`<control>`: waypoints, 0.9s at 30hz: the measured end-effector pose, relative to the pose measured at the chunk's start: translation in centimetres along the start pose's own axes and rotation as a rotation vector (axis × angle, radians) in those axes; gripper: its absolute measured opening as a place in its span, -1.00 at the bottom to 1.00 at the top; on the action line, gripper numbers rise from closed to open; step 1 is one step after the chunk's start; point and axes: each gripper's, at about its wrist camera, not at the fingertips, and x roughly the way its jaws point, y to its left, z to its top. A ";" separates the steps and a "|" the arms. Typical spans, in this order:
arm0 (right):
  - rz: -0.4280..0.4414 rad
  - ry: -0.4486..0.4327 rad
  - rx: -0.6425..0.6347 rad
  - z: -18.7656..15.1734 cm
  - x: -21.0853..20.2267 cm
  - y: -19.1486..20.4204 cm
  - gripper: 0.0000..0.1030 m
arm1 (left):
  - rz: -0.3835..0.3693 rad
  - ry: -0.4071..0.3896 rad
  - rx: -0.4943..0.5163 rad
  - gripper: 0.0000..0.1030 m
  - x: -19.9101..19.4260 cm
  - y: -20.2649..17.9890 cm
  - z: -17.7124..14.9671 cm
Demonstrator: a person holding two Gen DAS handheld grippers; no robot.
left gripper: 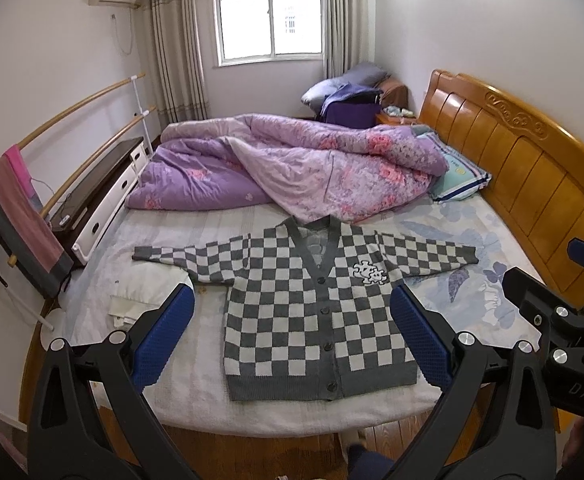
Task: Fold large clothes
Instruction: 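Move the left tool to the cardigan's sleeve cuff and close on it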
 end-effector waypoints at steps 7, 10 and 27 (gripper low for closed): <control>0.070 0.091 -0.009 2.5 7.0 -2.1 0.86 | 0.019 0.115 -0.029 0.91 6.9 -1.4 2.9; 0.124 0.149 -0.013 4.0 11.1 -3.3 0.86 | 0.005 0.196 -0.059 0.91 10.9 -2.0 4.6; 0.318 0.418 -0.018 5.8 31.4 1.7 0.86 | 0.038 0.442 -0.458 0.90 27.9 10.1 2.9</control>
